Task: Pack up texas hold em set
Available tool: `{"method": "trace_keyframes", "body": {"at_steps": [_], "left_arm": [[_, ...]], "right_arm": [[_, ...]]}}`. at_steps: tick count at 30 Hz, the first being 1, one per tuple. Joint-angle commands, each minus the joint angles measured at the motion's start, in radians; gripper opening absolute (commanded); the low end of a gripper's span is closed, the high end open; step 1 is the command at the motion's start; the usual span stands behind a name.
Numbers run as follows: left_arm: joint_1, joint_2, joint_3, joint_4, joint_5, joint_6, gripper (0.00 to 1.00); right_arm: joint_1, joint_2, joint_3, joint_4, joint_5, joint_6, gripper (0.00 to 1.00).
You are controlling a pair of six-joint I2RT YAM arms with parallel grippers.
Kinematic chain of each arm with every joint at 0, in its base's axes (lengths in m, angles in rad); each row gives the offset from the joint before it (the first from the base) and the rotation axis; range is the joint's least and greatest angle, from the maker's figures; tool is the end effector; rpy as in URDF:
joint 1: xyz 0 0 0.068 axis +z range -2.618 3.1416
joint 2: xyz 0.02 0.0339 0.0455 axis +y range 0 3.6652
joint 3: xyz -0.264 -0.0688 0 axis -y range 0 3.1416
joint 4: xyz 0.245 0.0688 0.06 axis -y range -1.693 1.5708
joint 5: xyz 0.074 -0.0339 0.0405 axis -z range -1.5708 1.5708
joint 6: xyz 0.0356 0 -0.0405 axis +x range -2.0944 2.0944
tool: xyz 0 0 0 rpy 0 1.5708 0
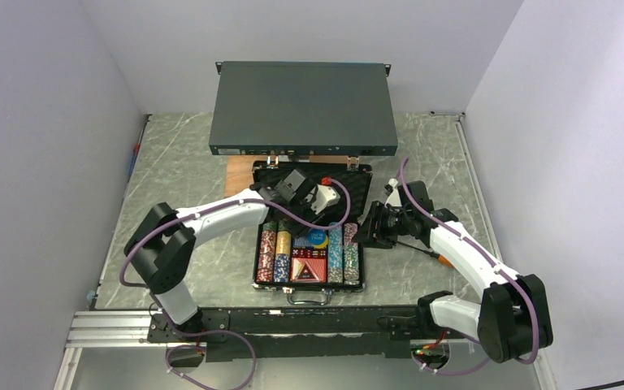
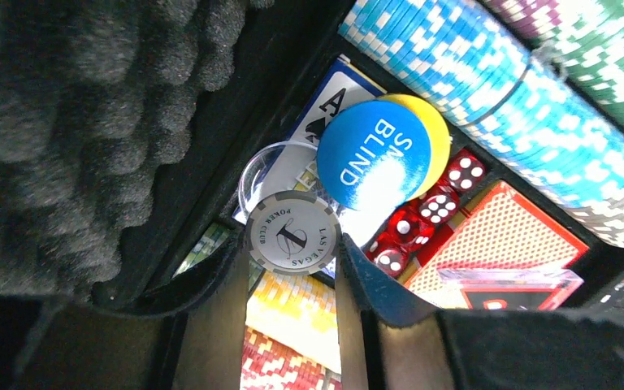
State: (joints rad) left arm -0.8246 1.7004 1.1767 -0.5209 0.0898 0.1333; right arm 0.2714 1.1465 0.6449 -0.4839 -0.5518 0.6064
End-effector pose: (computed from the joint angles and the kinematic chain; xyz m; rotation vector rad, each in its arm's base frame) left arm 0.2361 -0.2601 0.2101 1.2517 2.3407 -0.3544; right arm 0.1998 0.0750 0.2019 0.2198 2.6616 1.0227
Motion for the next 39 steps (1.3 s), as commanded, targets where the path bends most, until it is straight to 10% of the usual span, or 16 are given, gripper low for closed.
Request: {"method": "trace_keyframes", "body": {"at_steps": [1,12,18,26,39], "left_arm": [[-0.007,-0.1,0.024,0.003,0.043,-0.038,0.23],[-0.003,-0.316,-0.148,0.314,0.383,-0.248,0.22],[-0.005,-0.351,-0.203,0.398,0.392,-0.281,0.22],[-0.028,-0.33,-0.183,0.38,0.358,-0.272,0.22],[-0.05,-0.291,-0.156,0.354,0.337,-0.257,0.21]], "right_arm": [[-0.003,-0.012,0.0,0.035,-0.008,0.007,0.45],[0.005,-0.103,-0.041,0.221,-0.168,0.041,0.62],[0.036,-0.093,-0.038,0.414,-0.245,0.303,0.63],[0.129,-0.023,0.026,0.318,-0.146,0.327,0.45],[0.166,-0.055,0.048,0.279,-0.095,0.285,0.49]]}}
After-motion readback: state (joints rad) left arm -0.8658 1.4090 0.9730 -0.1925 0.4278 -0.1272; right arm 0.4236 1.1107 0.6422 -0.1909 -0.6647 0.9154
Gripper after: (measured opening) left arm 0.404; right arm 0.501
